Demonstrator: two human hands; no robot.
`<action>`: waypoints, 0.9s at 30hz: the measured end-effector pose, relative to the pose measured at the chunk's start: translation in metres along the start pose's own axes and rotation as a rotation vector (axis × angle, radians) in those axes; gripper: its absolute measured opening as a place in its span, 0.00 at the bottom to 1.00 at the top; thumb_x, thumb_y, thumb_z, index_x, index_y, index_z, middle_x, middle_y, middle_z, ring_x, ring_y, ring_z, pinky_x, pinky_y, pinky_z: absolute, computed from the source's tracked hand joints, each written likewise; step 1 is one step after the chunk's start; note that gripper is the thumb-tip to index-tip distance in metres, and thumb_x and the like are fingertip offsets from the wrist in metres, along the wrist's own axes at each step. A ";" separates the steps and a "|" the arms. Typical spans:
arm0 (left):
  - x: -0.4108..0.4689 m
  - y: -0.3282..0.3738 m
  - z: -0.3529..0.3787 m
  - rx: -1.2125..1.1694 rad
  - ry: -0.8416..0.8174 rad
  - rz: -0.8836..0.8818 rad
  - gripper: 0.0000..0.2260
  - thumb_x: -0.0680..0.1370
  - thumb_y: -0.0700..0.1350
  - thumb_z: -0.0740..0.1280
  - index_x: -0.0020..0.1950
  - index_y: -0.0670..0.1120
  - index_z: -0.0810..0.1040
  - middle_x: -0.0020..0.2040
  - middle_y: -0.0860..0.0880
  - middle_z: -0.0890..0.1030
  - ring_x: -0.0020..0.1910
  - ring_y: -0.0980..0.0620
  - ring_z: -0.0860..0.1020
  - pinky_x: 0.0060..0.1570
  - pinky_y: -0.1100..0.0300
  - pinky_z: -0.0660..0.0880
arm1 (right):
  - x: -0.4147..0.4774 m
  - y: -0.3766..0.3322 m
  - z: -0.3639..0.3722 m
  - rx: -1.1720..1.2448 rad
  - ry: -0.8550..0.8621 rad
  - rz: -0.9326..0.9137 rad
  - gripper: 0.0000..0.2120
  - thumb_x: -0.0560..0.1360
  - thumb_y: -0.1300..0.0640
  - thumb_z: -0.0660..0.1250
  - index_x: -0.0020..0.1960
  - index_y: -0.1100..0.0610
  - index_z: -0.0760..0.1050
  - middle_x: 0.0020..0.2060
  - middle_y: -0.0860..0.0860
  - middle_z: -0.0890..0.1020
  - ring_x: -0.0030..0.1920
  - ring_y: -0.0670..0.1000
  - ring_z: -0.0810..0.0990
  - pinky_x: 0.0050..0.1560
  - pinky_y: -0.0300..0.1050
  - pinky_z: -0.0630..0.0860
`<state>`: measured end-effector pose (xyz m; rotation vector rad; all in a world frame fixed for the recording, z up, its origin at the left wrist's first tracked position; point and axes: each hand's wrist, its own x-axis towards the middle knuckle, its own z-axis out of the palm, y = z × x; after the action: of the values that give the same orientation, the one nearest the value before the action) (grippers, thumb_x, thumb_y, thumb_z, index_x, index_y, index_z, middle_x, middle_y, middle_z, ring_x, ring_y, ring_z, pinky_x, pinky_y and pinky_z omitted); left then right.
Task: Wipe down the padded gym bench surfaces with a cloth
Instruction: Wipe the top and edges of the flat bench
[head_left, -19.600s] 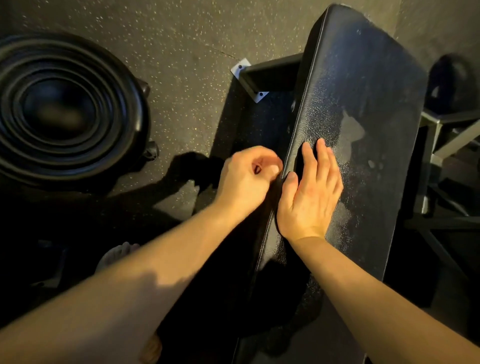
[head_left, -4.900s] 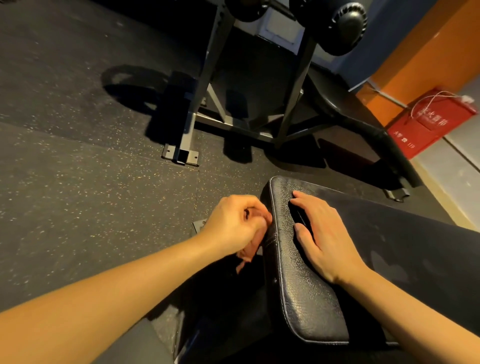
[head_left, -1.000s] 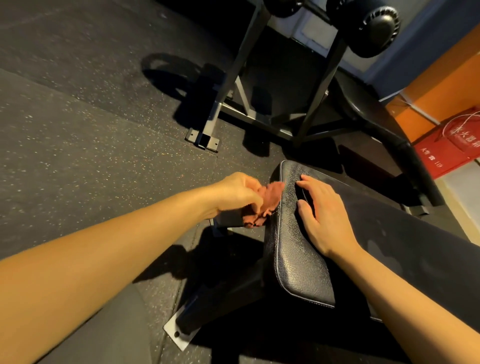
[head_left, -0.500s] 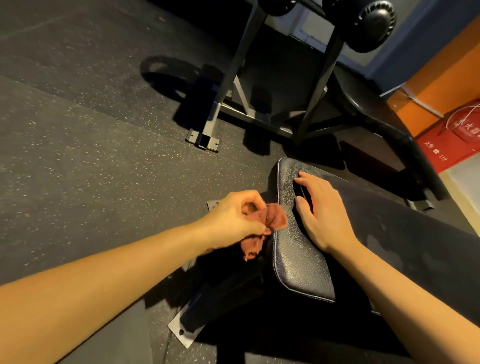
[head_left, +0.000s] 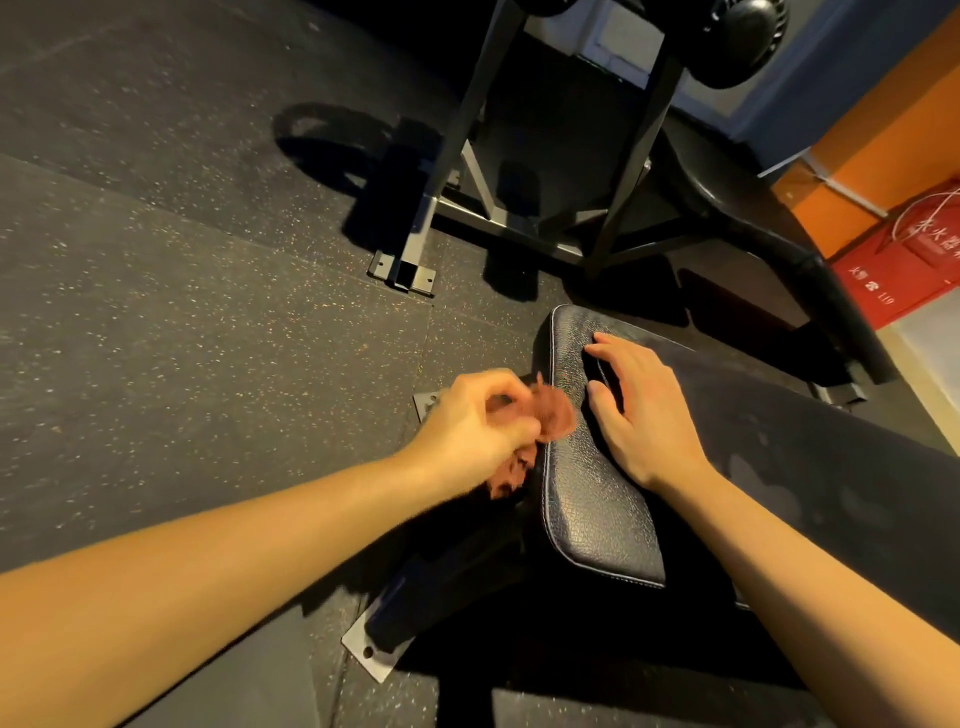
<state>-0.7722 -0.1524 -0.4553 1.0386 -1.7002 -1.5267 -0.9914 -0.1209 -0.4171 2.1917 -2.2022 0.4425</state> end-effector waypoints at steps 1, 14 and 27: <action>-0.012 -0.002 -0.003 -0.027 -0.068 -0.008 0.05 0.75 0.40 0.76 0.47 0.48 0.83 0.43 0.49 0.85 0.42 0.57 0.82 0.50 0.59 0.76 | 0.001 0.000 0.000 -0.001 0.002 0.001 0.21 0.80 0.50 0.58 0.71 0.53 0.73 0.73 0.48 0.72 0.74 0.49 0.67 0.70 0.49 0.63; 0.040 0.001 0.007 0.070 0.165 -0.060 0.07 0.73 0.42 0.74 0.47 0.53 0.85 0.44 0.54 0.87 0.47 0.53 0.84 0.49 0.60 0.78 | 0.000 0.001 0.001 -0.005 0.006 0.021 0.20 0.81 0.51 0.60 0.71 0.52 0.72 0.74 0.46 0.72 0.74 0.47 0.66 0.70 0.45 0.61; 0.043 0.026 -0.005 0.071 0.083 -0.197 0.05 0.74 0.41 0.76 0.48 0.49 0.84 0.43 0.47 0.86 0.41 0.51 0.83 0.40 0.61 0.74 | -0.001 0.003 0.000 0.012 0.005 0.000 0.21 0.80 0.48 0.57 0.71 0.52 0.73 0.74 0.47 0.72 0.74 0.48 0.67 0.71 0.46 0.61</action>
<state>-0.7928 -0.1918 -0.4314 1.3221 -1.6454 -1.5291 -0.9943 -0.1199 -0.4184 2.1940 -2.2027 0.4620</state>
